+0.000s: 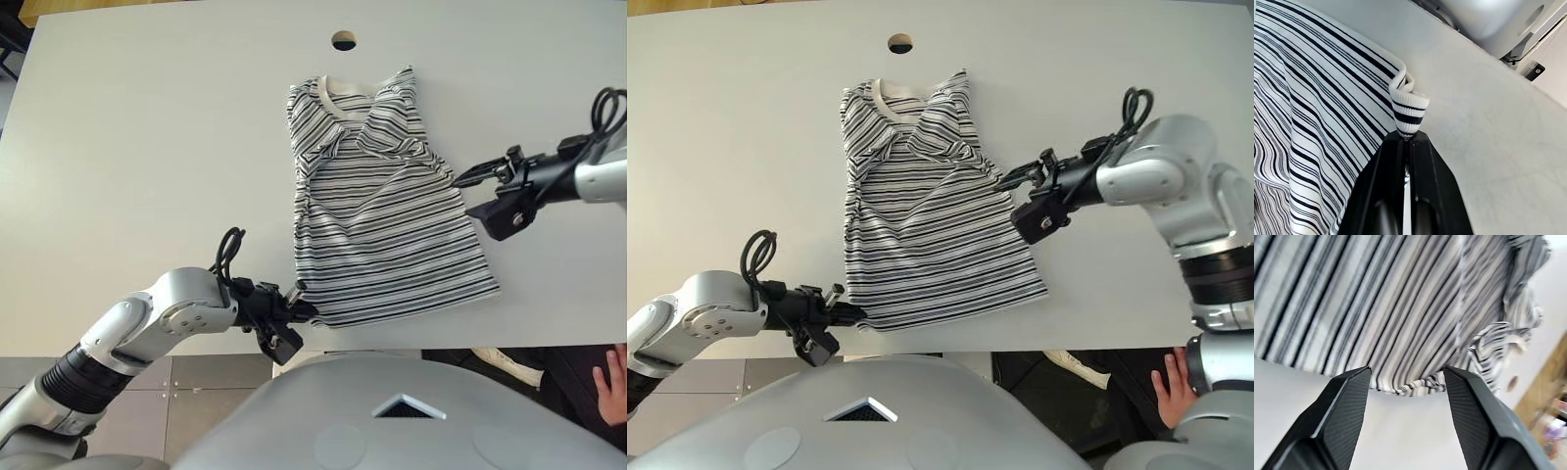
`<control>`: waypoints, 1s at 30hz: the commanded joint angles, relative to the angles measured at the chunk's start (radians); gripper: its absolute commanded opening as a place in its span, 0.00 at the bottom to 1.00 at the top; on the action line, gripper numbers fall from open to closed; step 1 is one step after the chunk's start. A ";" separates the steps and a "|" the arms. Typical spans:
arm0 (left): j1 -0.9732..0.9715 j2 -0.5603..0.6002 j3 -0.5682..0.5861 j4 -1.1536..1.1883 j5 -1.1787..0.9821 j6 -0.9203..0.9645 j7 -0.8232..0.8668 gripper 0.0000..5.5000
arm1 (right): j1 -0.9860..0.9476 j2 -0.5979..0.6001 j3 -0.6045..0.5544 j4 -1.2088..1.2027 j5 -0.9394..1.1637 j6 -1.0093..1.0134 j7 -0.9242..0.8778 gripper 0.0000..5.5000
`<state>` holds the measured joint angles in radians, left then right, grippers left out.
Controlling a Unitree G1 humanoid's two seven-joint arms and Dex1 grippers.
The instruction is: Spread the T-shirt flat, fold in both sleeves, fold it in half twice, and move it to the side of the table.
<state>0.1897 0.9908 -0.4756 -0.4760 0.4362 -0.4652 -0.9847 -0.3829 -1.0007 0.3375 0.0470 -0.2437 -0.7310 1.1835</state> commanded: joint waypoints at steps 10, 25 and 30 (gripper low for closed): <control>0.047 0.014 0.025 -0.038 0.016 0.020 -0.001 0.02 | 0.037 -0.098 0.063 0.327 -0.043 -0.556 -0.103 0.50; 0.087 0.108 0.102 -0.033 -0.039 -0.001 -0.012 0.02 | 0.140 -0.250 0.115 -0.094 0.321 0.041 0.175 0.50; 0.124 0.182 0.155 0.005 -0.069 -0.041 -0.010 0.02 | 0.182 -0.249 0.081 -0.210 0.370 0.135 0.205 0.50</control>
<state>0.2903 1.1288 -0.3480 -0.4865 0.3860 -0.4856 -0.9861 -0.2115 -1.2300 0.4453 -0.1205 0.1045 -0.6210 1.3768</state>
